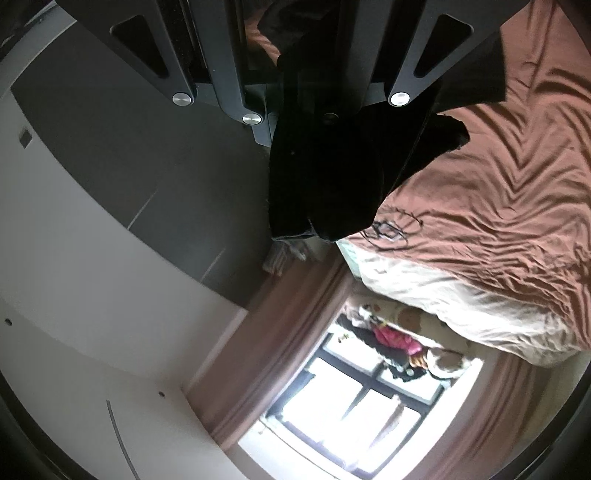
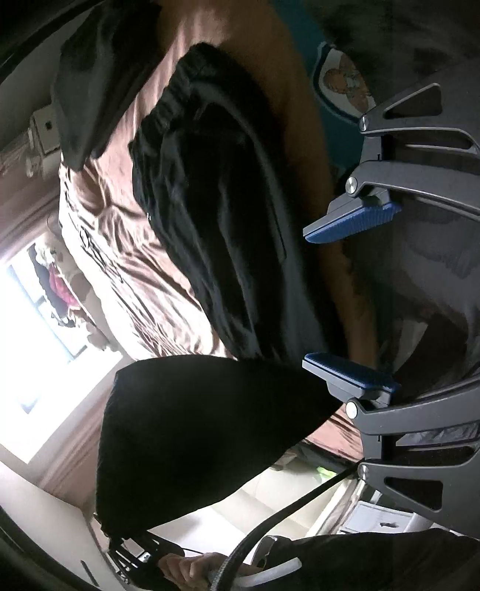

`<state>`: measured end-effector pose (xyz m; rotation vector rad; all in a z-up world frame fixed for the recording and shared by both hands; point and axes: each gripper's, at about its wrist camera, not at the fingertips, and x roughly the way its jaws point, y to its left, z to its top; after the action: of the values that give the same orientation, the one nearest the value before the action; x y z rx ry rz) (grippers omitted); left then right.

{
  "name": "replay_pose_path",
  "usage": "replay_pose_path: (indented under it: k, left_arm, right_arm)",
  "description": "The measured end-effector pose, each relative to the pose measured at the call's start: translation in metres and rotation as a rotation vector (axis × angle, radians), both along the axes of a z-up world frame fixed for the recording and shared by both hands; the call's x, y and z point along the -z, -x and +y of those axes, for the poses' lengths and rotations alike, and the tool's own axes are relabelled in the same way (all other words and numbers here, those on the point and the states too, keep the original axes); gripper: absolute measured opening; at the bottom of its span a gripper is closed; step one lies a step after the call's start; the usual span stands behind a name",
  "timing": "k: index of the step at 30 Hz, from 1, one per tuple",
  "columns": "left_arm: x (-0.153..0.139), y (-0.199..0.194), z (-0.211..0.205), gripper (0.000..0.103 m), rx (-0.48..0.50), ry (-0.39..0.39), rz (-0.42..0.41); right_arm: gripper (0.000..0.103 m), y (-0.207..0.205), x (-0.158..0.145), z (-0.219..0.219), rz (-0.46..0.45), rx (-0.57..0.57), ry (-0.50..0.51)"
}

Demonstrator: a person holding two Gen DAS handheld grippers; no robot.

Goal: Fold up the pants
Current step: 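Lift the pant hem with the left gripper and fold it over the waistband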

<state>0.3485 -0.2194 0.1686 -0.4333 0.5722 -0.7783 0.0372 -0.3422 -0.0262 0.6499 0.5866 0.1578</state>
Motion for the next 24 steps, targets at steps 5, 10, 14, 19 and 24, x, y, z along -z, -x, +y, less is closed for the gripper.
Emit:
replay_pose_path:
  k: [5,10,14,19,24]
  left_arm:
    - [0.025,-0.014,-0.03,0.004,0.05,-0.015,0.04]
    - [0.061,-0.026,-0.049,0.003,0.098,-0.018,0.103]
    - [0.094,-0.027,-0.064,0.003,0.135,-0.016,0.164]
    - [0.143,-0.027,-0.081,0.003,0.192,-0.017,0.246]
    - [0.182,-0.017,-0.092,0.003,0.262,-0.005,0.311]
  right_arm:
    - [0.06,0.011,0.004,-0.019,0.011,0.043,-0.022]
    - [0.06,0.018,0.005,-0.028,0.028,0.07,-0.02]
    - [0.06,0.023,0.006,-0.038,0.045,0.097,-0.026]
    - [0.06,0.028,0.007,-0.045,0.074,0.125,-0.026]
    - [0.06,0.032,0.005,-0.051,0.097,0.151,-0.024]
